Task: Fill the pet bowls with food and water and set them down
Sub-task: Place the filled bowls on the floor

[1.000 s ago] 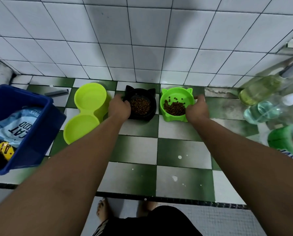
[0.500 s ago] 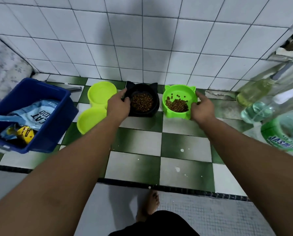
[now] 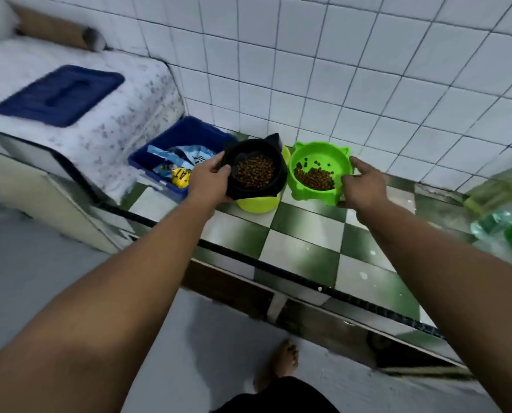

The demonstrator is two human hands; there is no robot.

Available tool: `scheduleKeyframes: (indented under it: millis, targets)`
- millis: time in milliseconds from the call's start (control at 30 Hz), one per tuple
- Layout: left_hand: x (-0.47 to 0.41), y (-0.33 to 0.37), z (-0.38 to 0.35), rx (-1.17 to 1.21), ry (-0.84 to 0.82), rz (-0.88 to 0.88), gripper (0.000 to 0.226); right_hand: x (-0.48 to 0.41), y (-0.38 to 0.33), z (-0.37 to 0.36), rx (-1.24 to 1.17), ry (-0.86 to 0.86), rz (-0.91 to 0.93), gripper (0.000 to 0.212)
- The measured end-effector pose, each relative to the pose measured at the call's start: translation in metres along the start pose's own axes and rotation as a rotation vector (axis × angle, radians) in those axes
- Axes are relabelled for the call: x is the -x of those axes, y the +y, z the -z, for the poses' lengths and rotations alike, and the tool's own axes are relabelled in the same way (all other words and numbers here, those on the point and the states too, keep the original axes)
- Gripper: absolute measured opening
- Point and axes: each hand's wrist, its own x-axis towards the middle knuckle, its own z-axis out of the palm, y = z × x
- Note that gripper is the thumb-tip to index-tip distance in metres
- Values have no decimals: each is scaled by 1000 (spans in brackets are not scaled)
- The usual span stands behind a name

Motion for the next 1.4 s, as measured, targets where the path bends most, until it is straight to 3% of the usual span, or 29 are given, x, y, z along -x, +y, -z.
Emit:
scheduleKeyframes:
  millis: [500,633,800,1000,1167,1400]
  targets:
    - [121,-67,347,152,560,138,39,174,-73,-294,91,-672,228,41]
    - [146,-92,416,193,722,180,40,206,-75,-388,134,-810,183,54]
    - [159,-122,489,240,885,220,40,238,-79,-500,216,-975,413,62]
    - [169,-147,550,271,1075,273,39,285,-94,-604,198,-1184,298,59]
    - [159,-173,604,342,1176,324,40,311,-97,-682,228,-1254,240,57]
    - [127,-209,723,372,1215,353,41,341,-89,-817,333,-1232,313,57]
